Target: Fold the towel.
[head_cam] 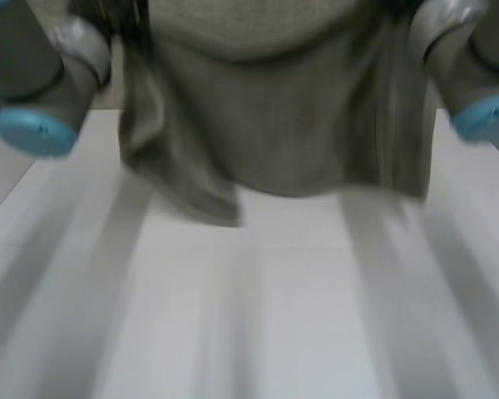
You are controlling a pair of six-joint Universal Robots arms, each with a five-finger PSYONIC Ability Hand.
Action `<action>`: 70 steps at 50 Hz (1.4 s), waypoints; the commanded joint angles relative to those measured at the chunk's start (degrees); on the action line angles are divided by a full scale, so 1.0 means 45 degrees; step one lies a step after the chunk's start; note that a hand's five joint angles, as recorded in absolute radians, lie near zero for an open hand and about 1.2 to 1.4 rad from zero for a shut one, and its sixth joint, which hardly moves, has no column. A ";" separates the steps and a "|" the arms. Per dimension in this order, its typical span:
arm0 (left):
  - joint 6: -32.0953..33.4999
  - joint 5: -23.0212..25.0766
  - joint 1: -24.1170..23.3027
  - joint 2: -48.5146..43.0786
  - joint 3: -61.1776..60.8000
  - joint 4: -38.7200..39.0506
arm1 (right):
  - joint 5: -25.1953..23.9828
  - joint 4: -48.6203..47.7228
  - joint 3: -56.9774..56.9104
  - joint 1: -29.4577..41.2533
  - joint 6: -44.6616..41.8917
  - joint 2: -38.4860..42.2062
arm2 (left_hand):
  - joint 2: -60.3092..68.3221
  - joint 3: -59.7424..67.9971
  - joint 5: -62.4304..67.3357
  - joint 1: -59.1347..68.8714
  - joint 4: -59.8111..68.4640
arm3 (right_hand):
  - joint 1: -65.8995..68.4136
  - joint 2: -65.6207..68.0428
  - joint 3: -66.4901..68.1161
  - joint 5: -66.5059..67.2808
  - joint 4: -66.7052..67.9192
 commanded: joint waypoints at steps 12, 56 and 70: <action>0.0050 0.0486 -0.0096 0.2488 -0.8611 0.3600 | -0.2319 -0.1070 0.8512 -0.0598 0.1421 -0.3047 | 0.0837 0.0818 0.0878 0.1087 0.0486 | 0.0901 0.1179 0.0846 0.0932 0.0762; 0.1672 -0.2169 0.0119 0.0222 -1.3720 0.7898 | -0.1970 -0.5681 1.7099 -0.2005 0.2300 -0.3518 | -0.9999 -1.0018 -0.9958 -0.9748 -1.0350 | 0.0901 0.1179 0.0846 0.0932 0.0762; 0.1750 -0.2228 0.0705 0.0085 -1.3446 0.7839 | -0.1093 -0.5974 1.6904 -0.2961 0.3099 -0.3674 | -0.9811 -0.9831 -0.9770 -0.9561 -1.0162 | 0.0901 0.1179 0.0846 0.0932 0.0762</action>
